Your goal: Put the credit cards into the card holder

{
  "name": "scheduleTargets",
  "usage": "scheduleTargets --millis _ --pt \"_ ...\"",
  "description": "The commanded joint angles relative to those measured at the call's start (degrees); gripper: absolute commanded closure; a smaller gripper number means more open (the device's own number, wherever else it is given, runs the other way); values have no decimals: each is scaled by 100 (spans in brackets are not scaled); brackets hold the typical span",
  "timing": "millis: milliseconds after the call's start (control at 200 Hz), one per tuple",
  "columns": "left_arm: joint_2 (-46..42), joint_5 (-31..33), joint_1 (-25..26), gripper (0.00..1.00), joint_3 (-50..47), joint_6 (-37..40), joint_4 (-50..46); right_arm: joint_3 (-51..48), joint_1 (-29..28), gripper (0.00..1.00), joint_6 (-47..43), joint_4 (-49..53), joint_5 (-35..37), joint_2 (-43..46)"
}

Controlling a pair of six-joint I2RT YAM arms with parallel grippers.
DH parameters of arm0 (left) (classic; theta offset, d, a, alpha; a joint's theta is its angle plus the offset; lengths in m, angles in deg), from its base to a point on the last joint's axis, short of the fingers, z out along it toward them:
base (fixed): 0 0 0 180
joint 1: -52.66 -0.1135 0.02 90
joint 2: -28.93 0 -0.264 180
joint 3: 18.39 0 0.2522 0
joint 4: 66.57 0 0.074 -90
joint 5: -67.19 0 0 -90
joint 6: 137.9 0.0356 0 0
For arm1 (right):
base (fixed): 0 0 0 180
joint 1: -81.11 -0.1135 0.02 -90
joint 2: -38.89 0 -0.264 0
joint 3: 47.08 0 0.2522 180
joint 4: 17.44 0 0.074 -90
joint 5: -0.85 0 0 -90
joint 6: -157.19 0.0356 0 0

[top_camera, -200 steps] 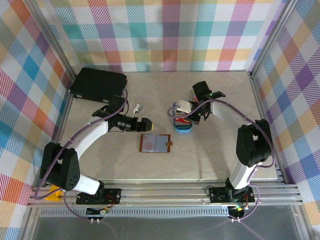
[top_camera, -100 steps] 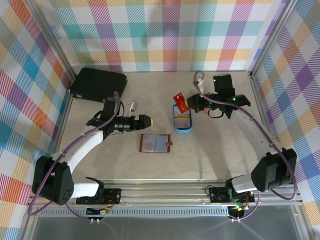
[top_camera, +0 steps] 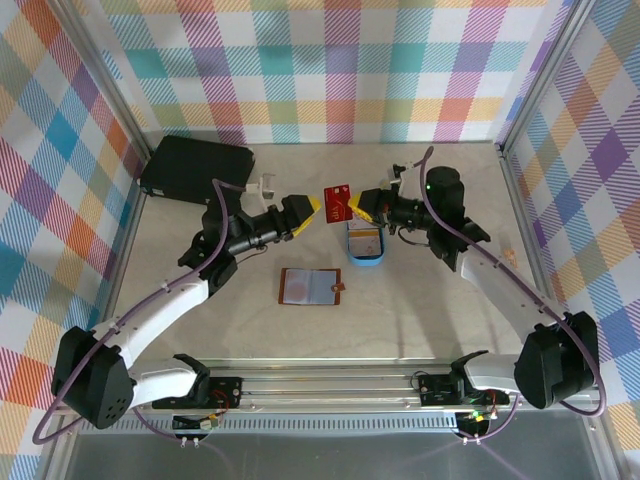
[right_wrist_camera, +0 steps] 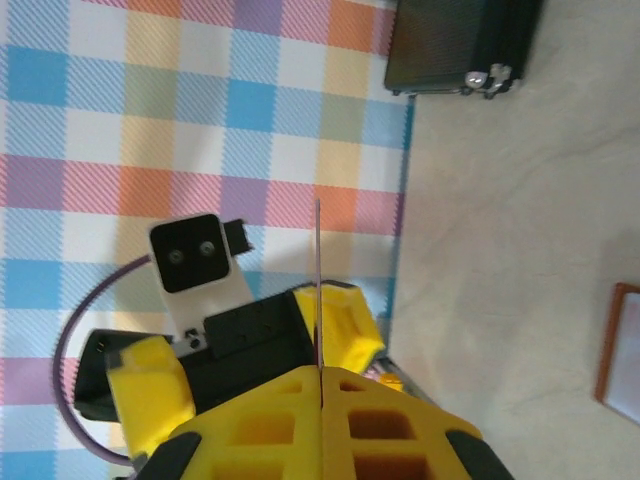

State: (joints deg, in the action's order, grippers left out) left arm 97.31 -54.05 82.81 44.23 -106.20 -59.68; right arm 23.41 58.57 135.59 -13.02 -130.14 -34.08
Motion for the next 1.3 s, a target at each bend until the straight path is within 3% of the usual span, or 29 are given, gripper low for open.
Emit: scheduleTargets --millis 0,220,305,355,430,545,855,1105,1130,1165,1195,1225,1250,1295 --pt "-174 355 199 27 58 -498 566 -45 -132 100 711 -711 86 129" --pt "-86 417 368 54 -107 -946 1237 -22 -368 100 824 -950 108 -2" --pt "-71 439 385 80 -144 -1027 1380 -43 -389 100 842 -1040 92 -20" --pt "-97 510 386 100 -197 -1077 1438 -72 -387 83 789 -1029 138 20" --pt "-165 613 386 100 -274 -1083 1401 -36 -318 62 550 -645 199 135" --pt "-88 400 386 100 -161 -964 1254 -62 -174 59 254 -483 -58 302" --pt "345 -240 385 100 31 -1016 1594 -221 -168 64 -50 -515 -704 211" --pt "512 -271 386 100 -84 -1097 1917 -344 -246 86 -119 -704 -815 44" --pt "502 -244 377 90 -124 -1108 1904 -345 -242 89 -156 -631 -778 34" --pt "470 -218 366 70 -184 -1129 1887 -334 -242 94 -234 -521 -730 29" --pt "435 -217 337 47 -240 -1144 1847 -329 -237 98 -300 -435 -689 20" --pt "373 -235 283 31 -307 -1157 1784 -331 -238 100 -349 -354 -642 7" --pt "299 -282 208 11 -347 -1145 1684 -344 -229 100 -383 -302 -604 2" --pt "125 -384 18 1 -469 -1059 1374 -384 -224 100 -475 -189 -541 -7"
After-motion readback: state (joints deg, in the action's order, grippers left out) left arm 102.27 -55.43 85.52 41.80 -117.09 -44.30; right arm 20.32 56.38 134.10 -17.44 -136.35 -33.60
